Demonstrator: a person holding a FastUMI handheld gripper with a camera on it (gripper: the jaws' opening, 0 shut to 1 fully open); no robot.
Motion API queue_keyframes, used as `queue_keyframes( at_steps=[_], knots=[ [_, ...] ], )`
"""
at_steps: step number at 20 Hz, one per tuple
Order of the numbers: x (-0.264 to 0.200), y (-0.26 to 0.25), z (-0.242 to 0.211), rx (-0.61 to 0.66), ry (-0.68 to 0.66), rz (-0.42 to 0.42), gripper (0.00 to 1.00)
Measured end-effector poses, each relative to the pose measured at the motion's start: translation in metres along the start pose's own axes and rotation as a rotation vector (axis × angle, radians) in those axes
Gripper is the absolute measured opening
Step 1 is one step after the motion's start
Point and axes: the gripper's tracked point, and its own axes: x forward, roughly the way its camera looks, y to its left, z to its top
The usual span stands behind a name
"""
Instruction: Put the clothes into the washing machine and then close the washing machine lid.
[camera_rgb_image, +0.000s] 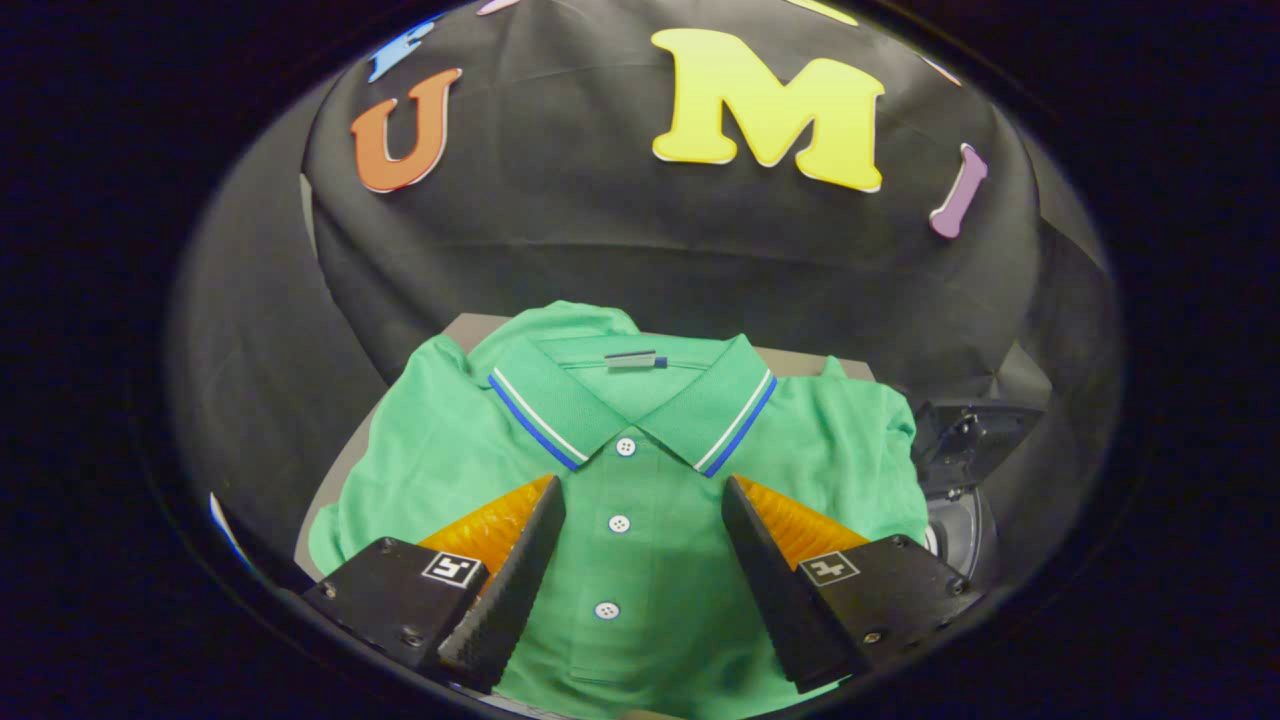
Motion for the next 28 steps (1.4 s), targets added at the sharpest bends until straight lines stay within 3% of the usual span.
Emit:
queue_keyframes(
  at_steps=[2, 6, 9, 10, 11, 13, 20, 28],
  knots=[
    [-0.001, -0.003, -0.003, -0.009, 0.016, 0.010, 0.96],
    [-0.003, -0.005, -0.006, -0.032, -0.021, 0.025, 0.69],
    [-0.007, -0.009, -0.008, -0.035, -0.011, 0.059, 0.37],
    [-0.009, -0.011, -0.010, -0.019, -0.005, 0.075, 0.34],
    [-0.010, -0.011, -0.011, -0.009, -0.008, 0.103, 0.19],
    [-0.011, -0.012, -0.011, -0.025, -0.011, 0.139, 0.10],
    [-0.063, -0.019, -0.028, 0.001, -0.110, 0.225, 0.06],
    [-0.176, -0.052, -0.019, 0.038, -0.321, 0.255, 0.06]
  ],
)
